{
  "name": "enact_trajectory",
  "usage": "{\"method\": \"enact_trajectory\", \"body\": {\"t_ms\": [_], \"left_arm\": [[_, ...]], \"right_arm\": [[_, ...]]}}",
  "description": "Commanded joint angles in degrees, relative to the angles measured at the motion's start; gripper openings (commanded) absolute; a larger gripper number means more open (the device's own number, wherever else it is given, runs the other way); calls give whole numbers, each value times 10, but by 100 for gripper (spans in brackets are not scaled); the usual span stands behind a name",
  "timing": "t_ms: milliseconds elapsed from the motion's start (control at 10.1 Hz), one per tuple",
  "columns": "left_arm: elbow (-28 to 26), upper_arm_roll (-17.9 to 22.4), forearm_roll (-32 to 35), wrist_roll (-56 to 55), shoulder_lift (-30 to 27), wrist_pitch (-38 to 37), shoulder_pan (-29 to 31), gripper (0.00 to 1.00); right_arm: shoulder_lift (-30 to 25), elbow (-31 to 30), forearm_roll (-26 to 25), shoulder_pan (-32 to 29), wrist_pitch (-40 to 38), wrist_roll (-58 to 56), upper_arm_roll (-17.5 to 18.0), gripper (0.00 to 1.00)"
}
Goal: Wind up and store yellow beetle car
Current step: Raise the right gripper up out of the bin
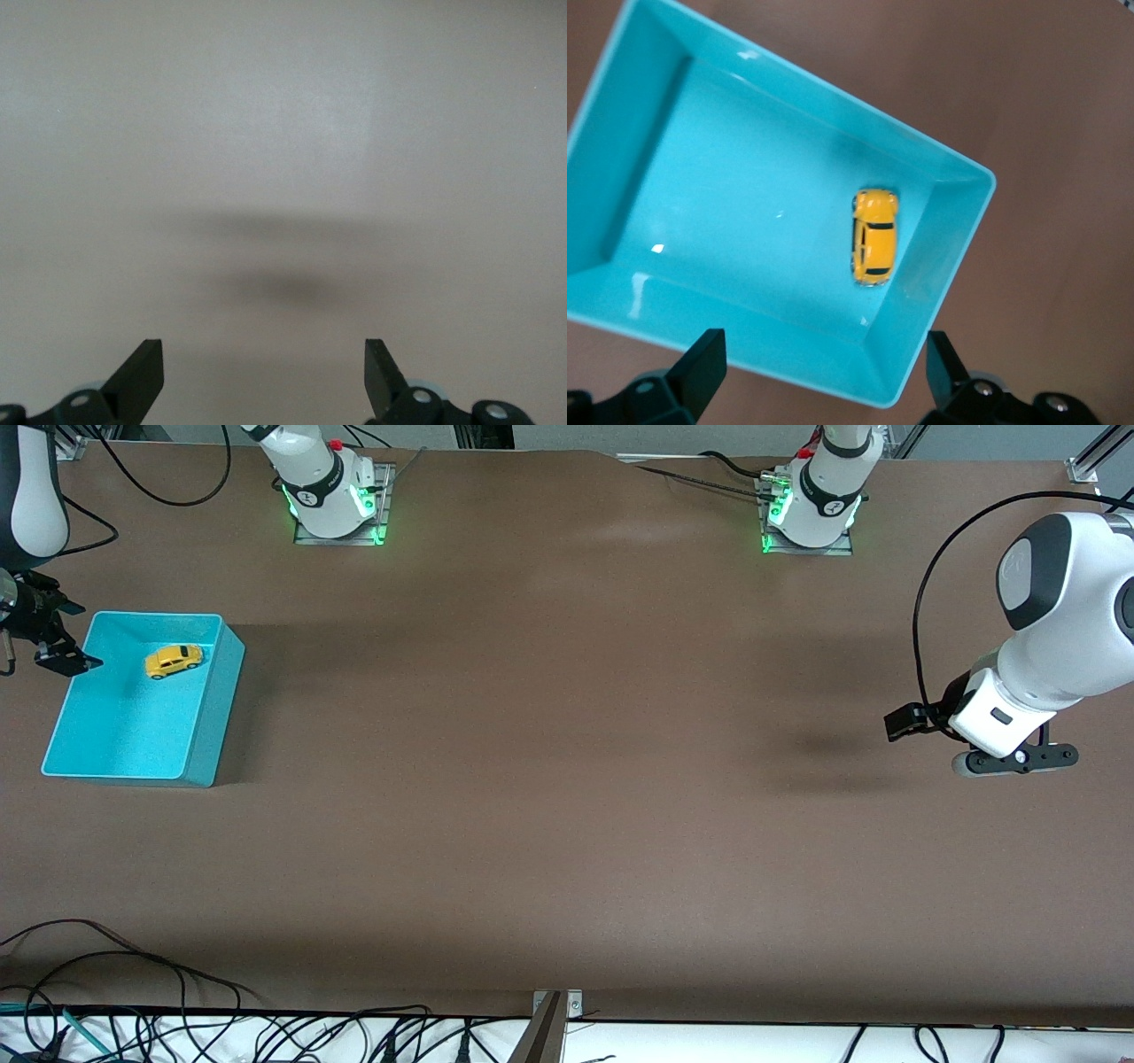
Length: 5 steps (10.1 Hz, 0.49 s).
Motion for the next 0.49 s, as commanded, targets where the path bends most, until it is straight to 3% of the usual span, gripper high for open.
{"method": "enact_trajectory", "body": {"t_ms": [0, 396], "left_arm": [[2, -2, -12, 15, -1, -7, 4, 100], [2, -2, -12, 15, -1, -7, 4, 100]], "right_arm": [[1, 41, 9, -1, -19, -3, 64, 100], [-14, 80, 9, 2, -24, -3, 147, 100]]}}
